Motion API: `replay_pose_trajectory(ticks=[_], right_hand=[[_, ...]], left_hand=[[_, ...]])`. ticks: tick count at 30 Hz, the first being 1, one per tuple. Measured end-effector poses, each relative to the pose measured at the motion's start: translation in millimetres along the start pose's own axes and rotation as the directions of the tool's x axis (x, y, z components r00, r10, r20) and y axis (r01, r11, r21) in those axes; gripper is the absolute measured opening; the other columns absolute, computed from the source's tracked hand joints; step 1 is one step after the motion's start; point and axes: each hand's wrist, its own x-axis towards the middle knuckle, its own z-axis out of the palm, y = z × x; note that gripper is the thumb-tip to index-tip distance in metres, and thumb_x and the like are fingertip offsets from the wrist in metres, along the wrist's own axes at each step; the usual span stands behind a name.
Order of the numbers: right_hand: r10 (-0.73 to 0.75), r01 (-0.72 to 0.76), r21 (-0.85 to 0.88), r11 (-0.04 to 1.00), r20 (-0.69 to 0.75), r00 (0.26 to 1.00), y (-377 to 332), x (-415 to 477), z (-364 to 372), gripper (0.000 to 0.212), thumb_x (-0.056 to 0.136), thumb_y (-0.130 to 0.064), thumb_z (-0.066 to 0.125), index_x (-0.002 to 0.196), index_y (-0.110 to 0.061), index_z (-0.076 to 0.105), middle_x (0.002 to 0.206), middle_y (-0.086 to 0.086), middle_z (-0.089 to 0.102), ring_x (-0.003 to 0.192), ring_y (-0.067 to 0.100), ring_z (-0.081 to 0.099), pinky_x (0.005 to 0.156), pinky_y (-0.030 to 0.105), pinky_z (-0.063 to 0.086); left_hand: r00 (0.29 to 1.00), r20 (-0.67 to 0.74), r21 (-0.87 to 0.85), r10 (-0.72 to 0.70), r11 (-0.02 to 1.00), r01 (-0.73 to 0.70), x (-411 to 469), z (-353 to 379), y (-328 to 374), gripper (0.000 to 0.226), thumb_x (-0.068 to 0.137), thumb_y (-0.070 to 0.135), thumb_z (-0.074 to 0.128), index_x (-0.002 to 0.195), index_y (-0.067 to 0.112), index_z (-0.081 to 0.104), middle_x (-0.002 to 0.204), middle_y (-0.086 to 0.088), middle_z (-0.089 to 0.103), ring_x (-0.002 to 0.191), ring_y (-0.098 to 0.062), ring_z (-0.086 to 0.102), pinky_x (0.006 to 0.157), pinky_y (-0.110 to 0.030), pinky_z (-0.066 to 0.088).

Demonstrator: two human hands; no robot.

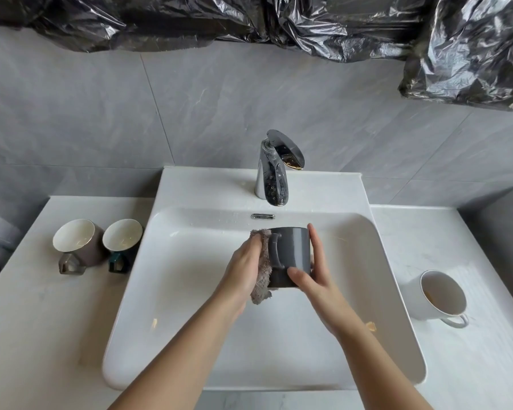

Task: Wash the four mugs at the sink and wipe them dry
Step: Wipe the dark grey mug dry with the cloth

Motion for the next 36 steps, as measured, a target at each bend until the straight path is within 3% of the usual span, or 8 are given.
replay_pose_trajectory(ticks=[4, 9, 17, 21, 24, 28, 31, 36], right_hand=[[0.001, -0.001, 0.063, 0.998, 0.005, 1.000, -2.3, 5.5, 0.0, 0.079, 0.081, -0.037, 0.068, 0.137, -0.070, 0.024, 0.149, -0.007, 0.047, 0.123, 0.023, 0.061, 0.104, 0.050, 0.048], [-0.033, 0.035, 0.074, 0.997, -0.038, 0.999, 6.3, -1.2, 11.6, 0.078, 0.079, -0.039, 0.067, 0.133, -0.074, 0.023, 0.148, -0.008, 0.047, 0.126, 0.023, 0.058, 0.107, 0.052, 0.045], [-0.041, 0.040, -0.020, 0.999, -0.073, 0.996, 3.7, 1.8, 16.5, 0.086, 0.080, -0.038, 0.065, 0.145, -0.061, 0.013, 0.136, -0.034, 0.046, 0.124, 0.002, 0.055, 0.107, 0.038, 0.046], [0.044, -0.035, 0.136, 0.990, -0.063, 0.997, 5.6, -4.3, 19.7, 0.077, 0.083, -0.041, 0.065, 0.135, -0.070, 0.016, 0.144, -0.011, 0.052, 0.122, 0.017, 0.061, 0.103, 0.043, 0.049], [0.151, -0.132, 0.293, 0.947, -0.041, 0.988, 1.9, 0.3, 14.1, 0.068, 0.096, -0.029, 0.059, 0.144, -0.055, 0.018, 0.125, -0.007, 0.069, 0.113, 0.020, 0.067, 0.099, 0.043, 0.050], [0.204, -0.212, 0.351, 0.912, 0.061, 0.977, -5.1, 2.0, 14.3, 0.061, 0.083, -0.031, 0.067, 0.137, -0.007, 0.050, 0.123, 0.016, 0.068, 0.108, 0.026, 0.066, 0.094, 0.041, 0.052], [0.215, -0.219, 0.422, 0.879, 0.058, 0.975, -3.8, 0.5, 13.0, 0.063, 0.075, -0.030, 0.071, 0.131, -0.005, 0.054, 0.118, 0.016, 0.069, 0.104, 0.026, 0.067, 0.094, 0.044, 0.053], [0.231, -0.203, 0.460, 0.865, -0.005, 0.973, -0.4, 0.7, 8.6, 0.091, 0.055, -0.044, 0.091, 0.131, -0.011, 0.053, 0.125, 0.017, 0.067, 0.109, 0.029, 0.066, 0.100, 0.054, 0.050]], left_hand=[[0.996, -0.055, -0.025, 0.076, 0.997, -0.078, -5.2, 7.3, -2.7, 0.040, 0.088, 0.060, 0.038, 0.103, 0.038, 0.068, 0.103, 0.001, 0.073, 0.095, -0.025, 0.070, 0.073, -0.051, 0.059], [0.982, -0.145, 0.027, 0.121, 0.993, -0.118, 4.6, 3.4, 12.9, 0.041, 0.099, 0.050, 0.039, 0.089, 0.025, 0.071, 0.088, 0.000, 0.075, 0.084, -0.027, 0.071, 0.073, -0.044, 0.057], [0.989, -0.150, 0.004, 0.016, 1.000, -0.016, -4.5, 4.7, 5.6, 0.039, 0.098, 0.052, 0.040, 0.092, 0.027, 0.069, 0.088, -0.008, 0.073, 0.072, -0.032, 0.069, 0.050, -0.038, 0.052], [0.988, -0.151, -0.029, 0.035, 0.999, -0.040, -0.9, -2.1, 15.1, 0.042, 0.100, 0.046, 0.040, 0.090, 0.020, 0.071, 0.088, -0.015, 0.072, 0.066, -0.028, 0.066, 0.045, -0.033, 0.049], [0.988, -0.156, -0.112, 0.023, 0.993, -0.040, -3.4, -5.4, 13.1, 0.044, 0.101, 0.046, 0.039, 0.086, 0.021, 0.072, 0.083, -0.014, 0.072, 0.066, -0.029, 0.066, 0.054, -0.039, 0.051], [0.989, -0.144, -0.204, -0.029, 0.979, -0.001, -7.8, -3.9, 14.5, 0.044, 0.100, 0.048, 0.040, 0.088, 0.020, 0.071, 0.082, -0.012, 0.072, 0.068, -0.030, 0.064, 0.057, -0.038, 0.048], [0.984, -0.175, -0.210, -0.016, 0.977, -0.022, -9.4, -5.5, 15.3, 0.045, 0.101, 0.046, 0.039, 0.096, 0.014, 0.070, 0.082, -0.009, 0.072, 0.064, -0.026, 0.065, 0.044, -0.026, 0.047], [0.981, -0.196, -0.237, 0.006, 0.970, -0.053, -18.2, -14.3, 15.0, 0.043, 0.100, 0.044, 0.041, 0.093, 0.015, 0.072, 0.080, -0.007, 0.074, 0.070, -0.026, 0.070, 0.055, -0.036, 0.055]])
